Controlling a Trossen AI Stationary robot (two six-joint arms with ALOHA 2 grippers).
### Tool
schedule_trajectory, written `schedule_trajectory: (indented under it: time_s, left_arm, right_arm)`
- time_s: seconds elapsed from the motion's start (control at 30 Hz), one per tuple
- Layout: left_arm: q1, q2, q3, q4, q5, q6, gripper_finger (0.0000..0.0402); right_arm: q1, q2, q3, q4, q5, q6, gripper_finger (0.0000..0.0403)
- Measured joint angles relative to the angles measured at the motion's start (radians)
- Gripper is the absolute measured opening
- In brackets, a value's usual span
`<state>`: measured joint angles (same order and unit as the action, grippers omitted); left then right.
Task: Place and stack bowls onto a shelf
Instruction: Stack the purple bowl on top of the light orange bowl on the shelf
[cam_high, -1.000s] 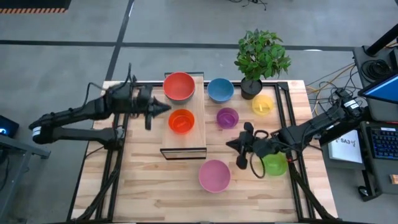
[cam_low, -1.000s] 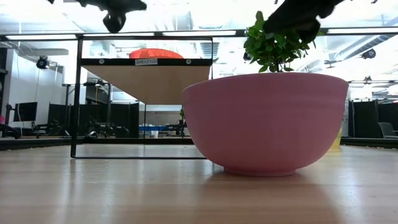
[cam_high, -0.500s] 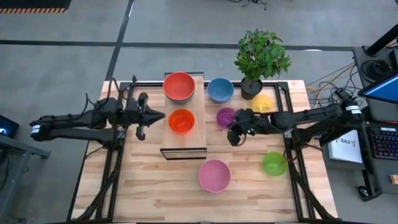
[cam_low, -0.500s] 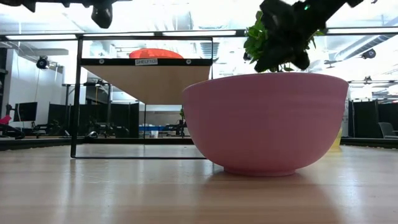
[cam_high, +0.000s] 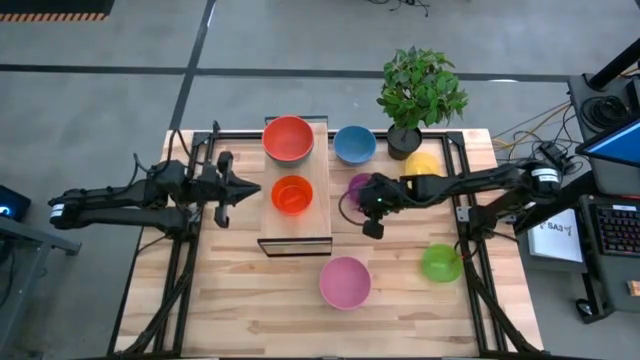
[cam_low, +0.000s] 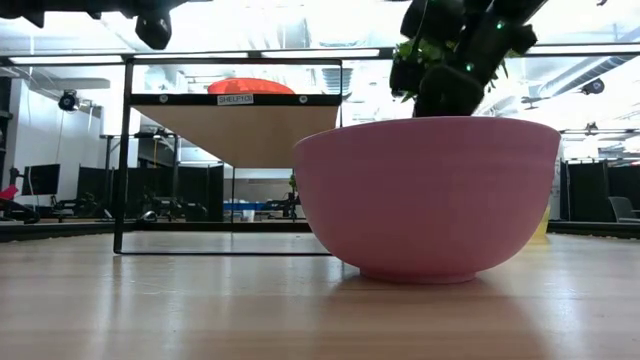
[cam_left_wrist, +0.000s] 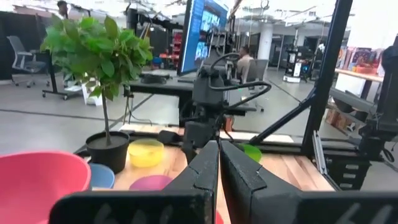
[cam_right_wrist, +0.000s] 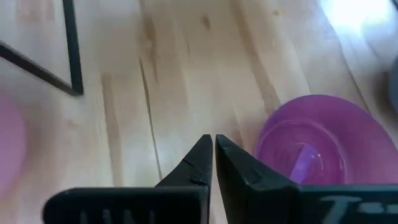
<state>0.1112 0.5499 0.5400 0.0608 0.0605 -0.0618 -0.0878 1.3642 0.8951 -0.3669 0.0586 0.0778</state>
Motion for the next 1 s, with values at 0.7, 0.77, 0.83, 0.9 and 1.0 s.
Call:
schedule_trajectory:
  time_s: [0.7,0.77,0.83,0.9,1.0]
  left_arm:
    - [0.000,-0.002,0.000,-0.024,0.001,0.027,0.0000]
    - [0.000,-0.002,0.000,-0.025,0.001,0.027,0.0000]
    - [0.000,-0.002,0.000,-0.024,0.001,0.027,0.0000]
    - [0.000,-0.002,0.000,-0.024,0.002,0.027,0.0000]
    - [0.000,-0.002,0.000,-0.024,0.002,0.036,0.0000]
  right_arm:
    - [-0.041,0.215,0.000,-0.001,0.212,-0.026,0.0146]
    - [-0.041,0.222,0.000,0.003,0.211,-0.019,0.0118]
    - [-0.042,0.224,0.000,0.001,0.199,-0.012,0.0082]
    - [-0.042,0.221,0.000,0.001,0.194,-0.001,0.0041]
    - [-0.042,0.199,0.000,-0.002,0.185,0.007,0.0016]
